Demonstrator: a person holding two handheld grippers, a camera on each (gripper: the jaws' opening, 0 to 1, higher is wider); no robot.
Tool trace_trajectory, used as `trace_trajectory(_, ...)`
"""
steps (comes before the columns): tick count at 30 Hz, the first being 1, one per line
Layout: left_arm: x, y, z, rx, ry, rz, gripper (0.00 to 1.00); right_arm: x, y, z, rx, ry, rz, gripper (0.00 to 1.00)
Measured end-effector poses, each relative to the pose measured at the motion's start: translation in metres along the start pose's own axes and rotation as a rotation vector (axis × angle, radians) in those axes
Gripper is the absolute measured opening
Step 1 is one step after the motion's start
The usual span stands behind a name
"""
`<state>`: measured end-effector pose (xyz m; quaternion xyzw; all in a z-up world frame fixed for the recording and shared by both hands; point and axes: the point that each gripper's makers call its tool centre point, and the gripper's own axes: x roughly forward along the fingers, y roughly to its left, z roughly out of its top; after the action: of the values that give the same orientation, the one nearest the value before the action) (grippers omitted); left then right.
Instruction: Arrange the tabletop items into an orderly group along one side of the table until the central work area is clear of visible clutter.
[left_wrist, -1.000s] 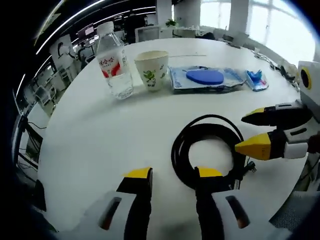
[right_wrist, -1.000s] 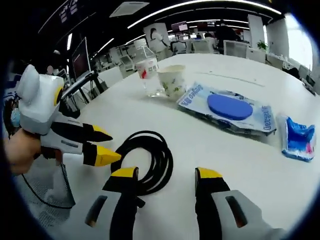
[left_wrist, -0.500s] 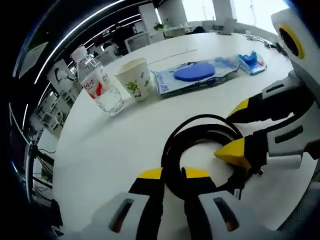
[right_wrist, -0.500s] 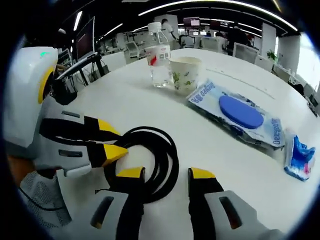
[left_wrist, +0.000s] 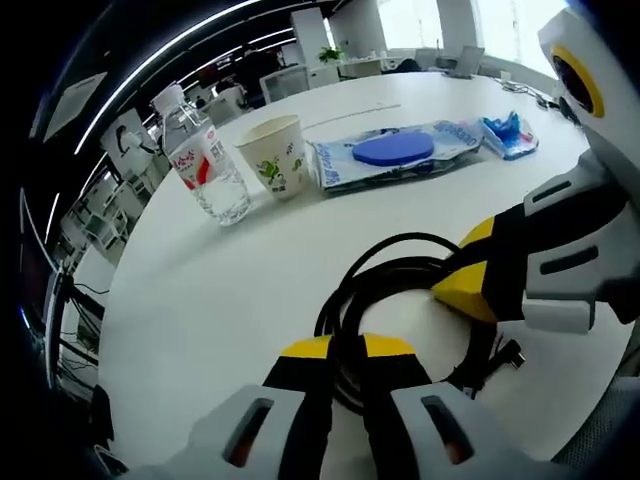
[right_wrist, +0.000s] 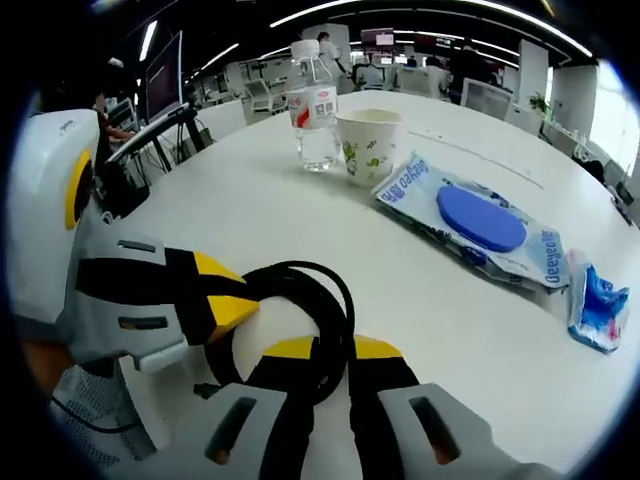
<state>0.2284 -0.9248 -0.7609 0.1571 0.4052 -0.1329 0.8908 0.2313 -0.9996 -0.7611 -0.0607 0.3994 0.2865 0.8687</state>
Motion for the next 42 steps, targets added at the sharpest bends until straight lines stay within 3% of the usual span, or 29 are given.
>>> trace_trajectory(6,-0.011,0.003,0.004,0.034,-0.006,-0.002,0.07,-0.009,0.008,0.006,-0.020,-0.036,0.030,0.05)
trace_trajectory(8,-0.014,0.002,0.008,0.036,-0.014,-0.003,0.07,-0.013,0.007,0.010,0.015,-0.054,0.034,0.04)
trace_trajectory(13,-0.022,-0.002,0.023,0.040,-0.049,-0.011,0.05,-0.023,0.001,0.013,0.041,-0.078,0.030,0.01)
trace_trajectory(26,-0.035,-0.022,0.043,0.070,-0.070,-0.053,0.03,-0.053,-0.010,0.015,0.057,-0.118,0.027,0.01)
trace_trajectory(35,-0.051,-0.039,0.080,0.083,-0.154,-0.092,0.03,-0.085,-0.034,0.030,0.128,-0.200,0.004,0.00)
trace_trajectory(42,-0.054,-0.066,0.099,0.126,-0.182,-0.155,0.03,-0.107,-0.055,0.026,0.169,-0.224,-0.021,0.00)
